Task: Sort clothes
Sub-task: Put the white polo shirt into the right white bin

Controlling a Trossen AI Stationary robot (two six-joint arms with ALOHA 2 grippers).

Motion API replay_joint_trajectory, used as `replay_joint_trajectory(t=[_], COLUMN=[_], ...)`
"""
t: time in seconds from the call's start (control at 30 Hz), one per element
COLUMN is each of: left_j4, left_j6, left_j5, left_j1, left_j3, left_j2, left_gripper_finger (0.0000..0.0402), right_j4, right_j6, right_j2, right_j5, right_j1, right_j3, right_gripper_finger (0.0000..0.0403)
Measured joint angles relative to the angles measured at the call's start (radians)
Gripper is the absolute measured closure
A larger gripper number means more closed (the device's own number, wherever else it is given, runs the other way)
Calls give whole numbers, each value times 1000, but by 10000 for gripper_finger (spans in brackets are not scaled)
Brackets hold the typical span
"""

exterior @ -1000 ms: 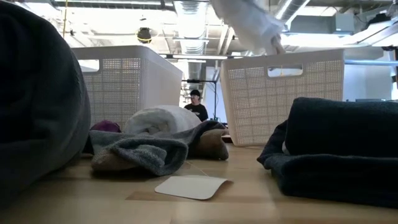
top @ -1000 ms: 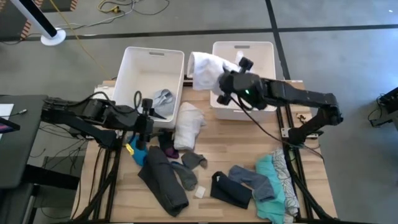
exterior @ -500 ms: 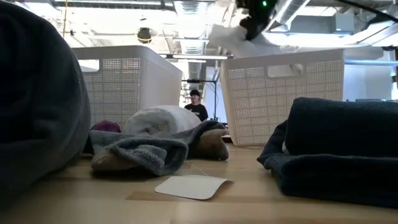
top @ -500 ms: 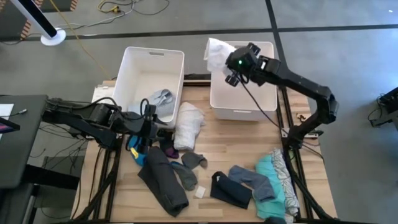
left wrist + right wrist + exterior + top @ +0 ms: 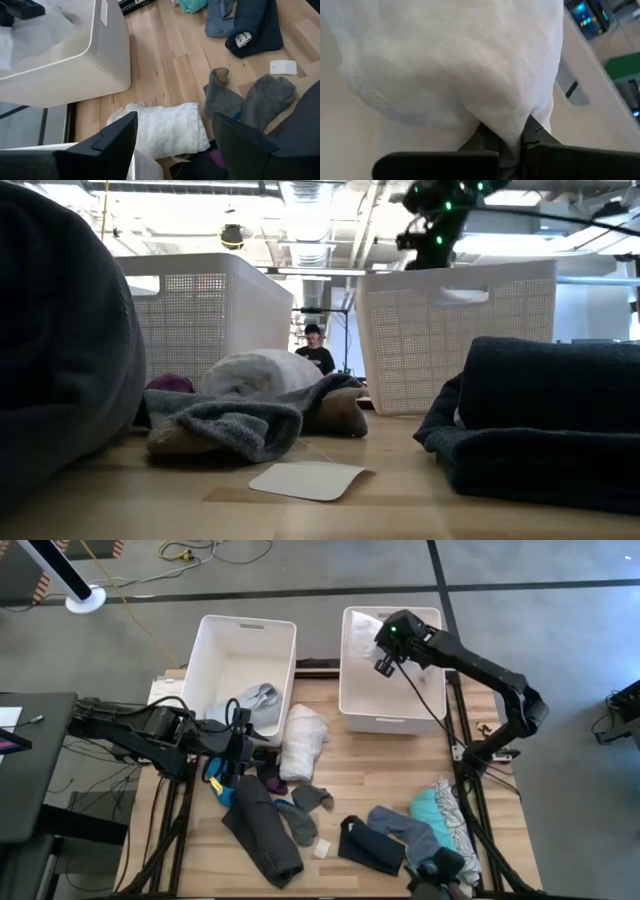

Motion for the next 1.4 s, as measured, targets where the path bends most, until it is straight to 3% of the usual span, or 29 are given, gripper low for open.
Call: replay_joint_trajectory(t=[0.43,0.83,1.4], left_j4=[0,44,45], left_j6=[-28,-9,-5], left_j5=[0,0,0], left_j1=[0,1,1], left_j3=[0,0,0], left_j2=[0,1,1], left_gripper_finger=[150,150,150], right_j4=[222,218,218], right_j6=[-8,19,85], right_j2=[4,108,183], right_j5=[-148,-203,-222], right_j1=[-122,-132,-129], right_j3=[-210,-215,-215], right_gripper_finger=[386,346,333])
